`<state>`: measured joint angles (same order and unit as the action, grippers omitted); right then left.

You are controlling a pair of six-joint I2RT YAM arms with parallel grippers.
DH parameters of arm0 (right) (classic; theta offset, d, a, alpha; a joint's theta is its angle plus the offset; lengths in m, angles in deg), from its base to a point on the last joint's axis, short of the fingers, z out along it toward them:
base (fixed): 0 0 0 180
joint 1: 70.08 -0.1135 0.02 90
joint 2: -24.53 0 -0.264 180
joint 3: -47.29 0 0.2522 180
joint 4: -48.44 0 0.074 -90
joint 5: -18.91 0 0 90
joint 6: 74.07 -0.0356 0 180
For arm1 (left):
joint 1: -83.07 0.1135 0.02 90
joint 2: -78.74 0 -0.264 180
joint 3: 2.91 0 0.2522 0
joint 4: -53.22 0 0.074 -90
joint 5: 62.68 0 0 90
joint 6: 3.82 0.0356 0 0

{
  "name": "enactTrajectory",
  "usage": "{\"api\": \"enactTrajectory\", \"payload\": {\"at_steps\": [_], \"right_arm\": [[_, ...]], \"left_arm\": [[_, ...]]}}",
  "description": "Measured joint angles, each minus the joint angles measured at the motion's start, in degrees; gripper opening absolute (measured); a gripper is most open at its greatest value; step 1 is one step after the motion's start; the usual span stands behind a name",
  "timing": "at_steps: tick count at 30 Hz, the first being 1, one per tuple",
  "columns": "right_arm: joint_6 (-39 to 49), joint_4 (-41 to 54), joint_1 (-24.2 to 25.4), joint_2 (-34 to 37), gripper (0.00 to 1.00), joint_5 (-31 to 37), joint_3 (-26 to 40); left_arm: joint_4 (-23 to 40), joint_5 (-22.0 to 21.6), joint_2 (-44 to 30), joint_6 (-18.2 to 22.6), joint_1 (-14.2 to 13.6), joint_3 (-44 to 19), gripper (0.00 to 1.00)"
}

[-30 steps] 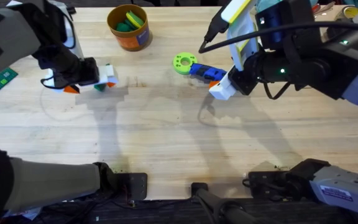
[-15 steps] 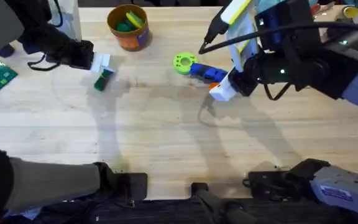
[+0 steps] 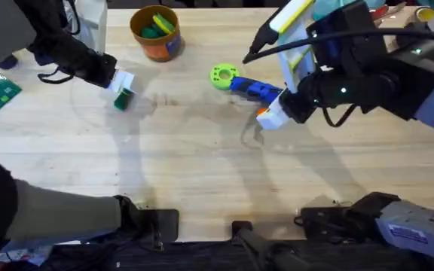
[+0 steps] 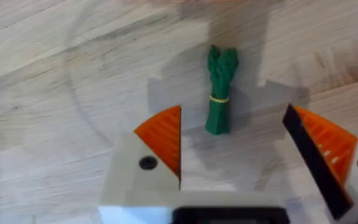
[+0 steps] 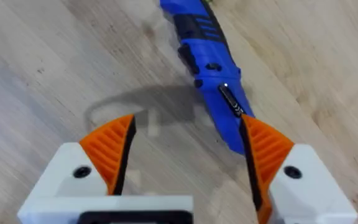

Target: Pick up the gripper from the table and insert it into the empty holder that is missing its gripper. Then pick up a screw, insert it into the mounting hole, and use the screwdriver to tighten it. Finally, clean up the table by picking up the vegetable and placing it into the bucket.

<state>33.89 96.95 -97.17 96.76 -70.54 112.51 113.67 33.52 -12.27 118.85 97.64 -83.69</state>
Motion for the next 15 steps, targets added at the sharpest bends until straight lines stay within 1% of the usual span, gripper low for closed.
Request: {"api": "enactTrajectory", "payload": {"at_steps": [3, 11, 12, 14, 15], "right_arm": [[0.00, -0.01, 0.00, 0.00, 0.968, 0.00, 0.00], [0.00, -0.01, 0.00, 0.00, 0.968, 0.00, 0.00], [0.00, -0.01, 0.00, -0.01, 0.968, 0.00, 0.00], [0.00, 0.00, 0.00, 0.01, 0.968, 0.00, 0.00], [0.00, 0.01, 0.00, 0.01, 0.968, 0.00, 0.00]], "left_arm": [[-0.04, -0.01, -1.40, 0.17, 0.00, -0.02, 0.991], [-2.32, -0.03, -9.22, 0.37, 0.00, 0.00, 0.988], [-2.86, -0.04, -9.63, 0.37, 0.00, 0.00, 0.973], [-4.07, -0.02, -9.86, 0.45, 0.00, 0.00, 0.873], [-4.69, -0.02, -9.87, 0.58, 0.00, 0.00, 0.840]]}}
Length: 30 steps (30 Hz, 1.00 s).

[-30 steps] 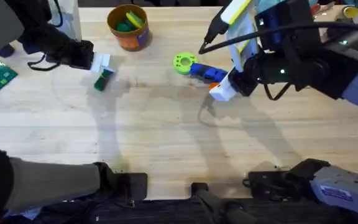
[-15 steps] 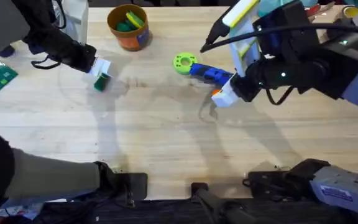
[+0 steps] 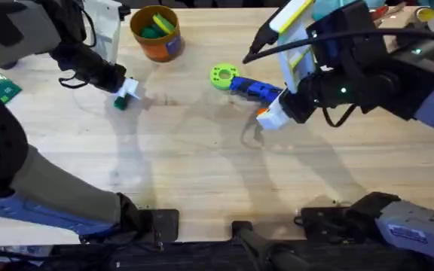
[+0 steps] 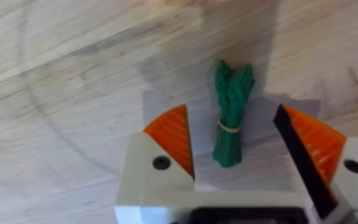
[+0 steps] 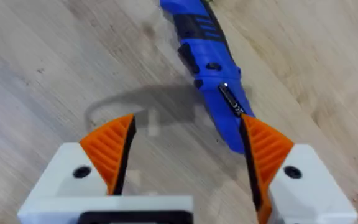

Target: Pick up the gripper from the table and insert it into the empty holder that is missing its gripper. Then pick up a screw, insert it into the mounting hole, and use the screwdriver to tighten it. Finally, clean up the table by picking up the vegetable and placing it into the bucket.

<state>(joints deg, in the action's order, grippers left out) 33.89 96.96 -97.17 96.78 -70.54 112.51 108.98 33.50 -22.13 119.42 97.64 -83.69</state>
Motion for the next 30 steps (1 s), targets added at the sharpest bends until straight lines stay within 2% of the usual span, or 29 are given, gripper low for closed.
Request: {"api": "enactTrajectory", "payload": {"at_steps": [5, 9, 10, 13, 18, 19, 22, 25, 30], "right_arm": [[0.00, -0.01, 0.00, -0.01, 0.968, 0.00, 0.00], [0.00, -0.01, 0.00, 0.00, 0.968, 0.00, 0.00], [0.00, -0.01, 0.00, -0.01, 0.968, 0.00, 0.00], [0.00, -0.01, 0.00, 0.00, 0.968, 0.01, 0.00], [0.00, -0.02, 0.00, 0.00, 0.968, 0.00, 0.00], [0.00, -0.01, 0.00, 0.00, 0.968, 0.00, 0.00], [0.00, -0.01, 0.00, 0.00, 0.968, 0.01, 0.00], [0.00, -0.02, 0.00, 0.00, 0.968, 0.00, 0.00], [0.00, -0.02, 0.00, -0.01, 0.968, 0.01, 0.00]], "left_arm": [[-0.18, 0.01, -0.01, 0.22, 0.00, 0.00, 0.733], [1.70, 0.01, -0.94, 0.23, 0.00, -0.04, 0.726], [2.17, 0.01, -1.54, 0.19, 0.00, -0.04, 0.695], [2.73, 0.61, -2.72, 0.03, -0.01, -0.32, 0.502], [2.56, 0.60, -2.66, 0.06, -0.08, -0.40, 0.066], [2.55, 0.72, -2.66, 0.08, -0.07, -0.42, 0.025], [3.13, 0.57, -2.61, -0.05, -0.13, -0.56, 0.019], [6.47, 0.14, -2.50, -0.59, -0.11, -1.98, 0.018], [9.79, 0.32, -0.37, -3.56, -0.28, -10.01, 0.018]]}}
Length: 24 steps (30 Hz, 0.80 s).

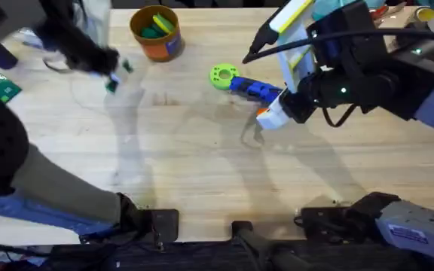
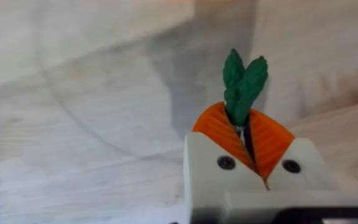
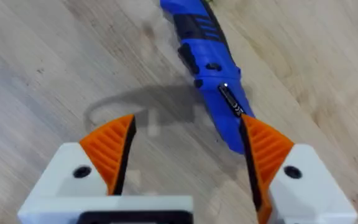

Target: Pick up the gripper from the table and insert it into the empty holder that is missing its gripper. Then pick up a screw, insert it into the mounting hole, and use the screwdriver to tighten it. Finally, clean up the table by picking up the vegetable and placing it into the bucket.

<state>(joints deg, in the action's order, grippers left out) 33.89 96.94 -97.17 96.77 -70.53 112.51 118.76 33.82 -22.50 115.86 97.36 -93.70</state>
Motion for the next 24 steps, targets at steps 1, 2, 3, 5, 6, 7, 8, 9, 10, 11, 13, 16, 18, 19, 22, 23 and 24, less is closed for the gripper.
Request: {"api": "enactTrajectory", "payload": {"at_steps": [1, 2, 3, 5, 6, 7, 8, 9, 10, 11, 13, 16, 18, 19, 22, 23, 24], "right_arm": [[0.00, 0.00, 0.00, 0.00, 0.968, 0.01, 0.00], [0.00, 0.01, 0.00, 0.01, 0.968, 0.00, 0.00], [0.00, 0.01, 0.00, 0.01, 0.968, -0.01, 0.00], [0.00, 0.02, 0.00, 0.01, 0.968, 0.00, 0.00], [0.00, 0.02, 0.00, 0.01, 0.968, 0.00, 0.00], [0.00, 0.02, 0.00, 0.01, 0.968, 0.00, 0.00], [0.00, 0.02, 0.00, 0.00, 0.968, 0.00, 0.00], [0.00, 0.01, 0.00, 0.00, 0.968, 0.01, 0.00], [0.00, 0.01, 0.00, 0.01, 0.968, 0.01, 0.00], [0.00, 0.02, 0.00, 0.01, 0.968, 0.00, 0.00], [0.00, 0.01, 0.00, 0.00, 0.968, 0.00, 0.00], [0.00, 0.05, 0.00, 0.00, 0.968, 0.00, 0.00], [-0.01, 0.39, 0.00, 0.00, 0.968, -0.01, 0.00], [-0.01, 0.84, 0.00, 0.00, 0.968, 0.00, 0.00], [-0.02, 2.28, 0.00, 0.01, 0.968, 0.01, 0.00], [-0.02, 2.38, 0.00, 0.01, 0.968, 0.01, 0.00], [-0.02, 2.41, 0.00, 0.01, 0.968, 0.00, 0.00]], "left_arm": [[-0.17, 0.47, 0.85, -0.63, -0.11, -1.99, 0.017], [-0.82, 1.22, 1.78, -1.25, -0.28, -3.92, 0.017], [-2.10, 2.19, 2.76, -1.78, -0.52, -5.58, 0.017], [-5.88, 4.59, 4.52, -2.67, -1.18, -7.81, 0.017], [-7.82, 5.81, 5.17, -3.17, -1.62, -8.47, 0.017], [-10.01, 7.02, 5.59, -3.73, -2.09, -8.77, 0.017], [-12.27, 8.21, 5.74, -4.31, -2.60, -8.90, 0.016], [-14.53, 9.34, 5.64, -4.91, -3.22, -8.96, 0.016], [-16.87, 10.32, 5.28, -5.49, -3.86, -8.95, 0.016], [-19.16, 11.17, 4.70, -6.04, -4.51, -8.96, 0.016], [-23.00, 12.36, 3.25, -6.88, -5.87, -8.94, 0.016], [-26.51, 13.54, 0.63, -7.70, -7.78, -8.94, 0.015], [-27.36, 13.89, -1.22, -7.93, -8.89, -8.94, 0.015], [-27.41, 13.91, -2.23, -8.02, -9.42, -8.94, 0.015], [-27.37, 13.72, -5.08, -8.22, -10.49, -8.94, 0.015], [-27.32, 13.58, -5.87, -8.34, -10.64, -8.93, 0.021], [-27.24, 13.44, -6.52, -8.46, -10.68, -8.88, 0.059]]}}
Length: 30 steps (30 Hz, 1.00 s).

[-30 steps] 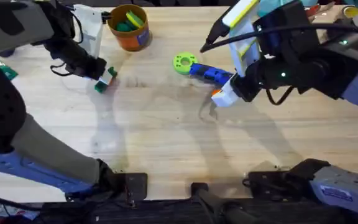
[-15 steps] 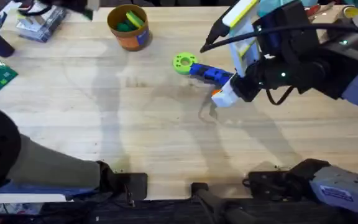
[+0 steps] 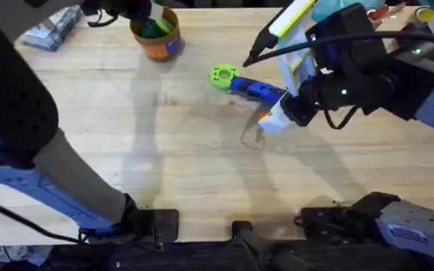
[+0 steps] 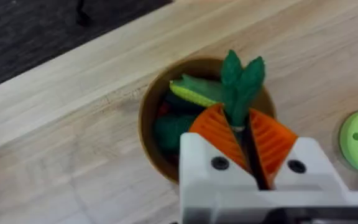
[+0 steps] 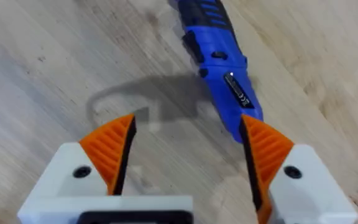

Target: Pick up the gripper from the table and insert it into the empty holder that is missing its gripper. Then pick up a screw, insert it into the mounting hole, and use the screwdriver to tighten it. Finally, clean up the table by picking up the vegetable and placing it into the bucket.

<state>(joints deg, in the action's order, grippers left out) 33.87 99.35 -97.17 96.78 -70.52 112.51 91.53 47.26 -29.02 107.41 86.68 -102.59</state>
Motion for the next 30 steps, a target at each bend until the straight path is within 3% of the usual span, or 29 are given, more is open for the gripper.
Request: {"api": "enactTrajectory", "payload": {"at_steps": [2, 6, 7, 8, 12, 16, 25, 30], "right_arm": [[0.01, 0.01, 0.00, -0.01, 0.968, -0.01, 0.00], [0.00, -0.72, 0.00, 0.00, 0.968, -0.01, 0.00], [-0.07, -1.41, 0.00, 0.00, 0.968, 0.02, -0.01], [-0.28, -2.23, 0.00, -0.01, 0.968, 0.03, -0.02], [-1.49, -4.05, 0.00, -0.06, 0.968, 0.04, -0.02], [-2.12, -3.99, 0.00, -1.33, 0.968, 0.05, 0.14], [-7.22, -4.17, 0.00, -10.19, 0.968, 0.03, 3.64], [-9.22, -4.06, 0.00, -15.79, 0.968, 0.03, 3.89]], "left_arm": [[0.09, -0.28, -0.65, -0.09, 0.05, 0.17, 0.249], [0.04, -0.29, -0.47, -0.35, 0.21, 0.19, 0.824], [0.52, -0.27, -0.41, -0.41, 0.23, 0.18, 0.930], [1.52, -0.28, -0.30, -0.54, 0.23, 0.16, 0.970], [6.69, -0.45, 1.49, -0.67, 0.23, 0.16, 0.986], [13.25, -0.63, 7.77, -0.21, 0.23, 0.16, 0.986], [38.05, -0.63, 31.21, 1.79, 0.23, -0.36, 0.986], [49.19, -0.63, 38.71, 2.10, 0.23, -0.49, 0.986]]}}
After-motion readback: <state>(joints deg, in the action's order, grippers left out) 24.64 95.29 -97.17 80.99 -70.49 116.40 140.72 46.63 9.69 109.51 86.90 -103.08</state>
